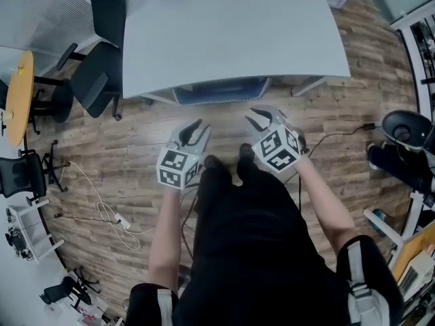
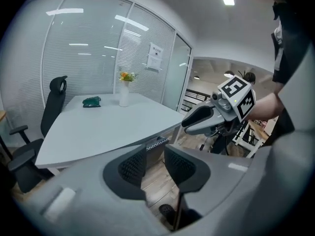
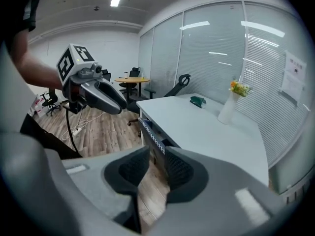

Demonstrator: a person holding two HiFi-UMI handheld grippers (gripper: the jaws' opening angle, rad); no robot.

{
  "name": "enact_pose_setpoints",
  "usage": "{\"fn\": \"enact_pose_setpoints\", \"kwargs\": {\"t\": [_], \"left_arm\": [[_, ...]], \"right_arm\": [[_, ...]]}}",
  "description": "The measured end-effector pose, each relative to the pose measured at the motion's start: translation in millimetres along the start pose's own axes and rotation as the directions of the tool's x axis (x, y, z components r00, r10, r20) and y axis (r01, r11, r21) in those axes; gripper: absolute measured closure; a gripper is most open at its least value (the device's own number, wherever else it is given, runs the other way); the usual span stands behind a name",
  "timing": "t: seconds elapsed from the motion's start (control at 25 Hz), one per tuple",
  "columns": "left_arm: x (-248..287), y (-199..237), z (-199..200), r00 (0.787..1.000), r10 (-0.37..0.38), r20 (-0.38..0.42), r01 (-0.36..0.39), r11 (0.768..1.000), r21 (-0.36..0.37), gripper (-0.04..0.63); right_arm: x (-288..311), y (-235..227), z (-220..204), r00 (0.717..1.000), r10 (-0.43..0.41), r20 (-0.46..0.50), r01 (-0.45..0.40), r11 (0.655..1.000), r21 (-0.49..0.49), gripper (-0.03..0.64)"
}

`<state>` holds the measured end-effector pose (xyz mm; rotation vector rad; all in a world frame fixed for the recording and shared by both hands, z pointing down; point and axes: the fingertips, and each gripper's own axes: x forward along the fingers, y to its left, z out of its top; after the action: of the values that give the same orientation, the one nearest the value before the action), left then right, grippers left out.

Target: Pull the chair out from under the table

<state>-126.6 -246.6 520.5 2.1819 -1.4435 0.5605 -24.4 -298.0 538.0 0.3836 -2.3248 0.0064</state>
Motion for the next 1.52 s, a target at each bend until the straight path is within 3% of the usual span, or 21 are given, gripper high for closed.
{"fn": "enact_pose_setpoints", "kwargs": {"t": [0.2, 0.44, 0.68, 0.92, 1.28, 1.52], "left_arm": [[15, 10, -9, 0.998, 0.003, -0.056, 0.001, 0.996, 0.086, 0.482], [33, 32, -21, 0.995, -0.006, -0.095, 0.017, 0.994, 0.106, 0.469], [49, 58, -37, 0.988, -0.017, -0.155, 0.045, 0.984, 0.175, 0.445], [60, 78, -57, 0.974, -0.003, -0.226, 0.071, 0.954, 0.291, 0.41], [73, 98, -71, 0.961, 0.001, -0.275, 0.107, 0.921, 0.376, 0.405], [85, 100, -71, 0.959, -0.019, -0.284, 0.134, 0.91, 0.391, 0.407]], "right_arm": [[18, -1, -11, 0.999, -0.007, -0.037, 0.005, 0.999, -0.045, 0.506], [40, -2, -23, 0.997, -0.026, -0.072, 0.019, 0.995, -0.099, 0.502], [63, -18, -37, 0.993, -0.054, -0.104, 0.04, 0.989, -0.14, 0.491], [81, -27, -54, 0.985, -0.084, -0.153, 0.049, 0.974, -0.219, 0.489], [98, -31, -58, 0.978, -0.09, -0.187, 0.045, 0.971, -0.235, 0.489], [108, -35, -61, 0.977, -0.067, -0.204, 0.015, 0.969, -0.248, 0.489]]}}
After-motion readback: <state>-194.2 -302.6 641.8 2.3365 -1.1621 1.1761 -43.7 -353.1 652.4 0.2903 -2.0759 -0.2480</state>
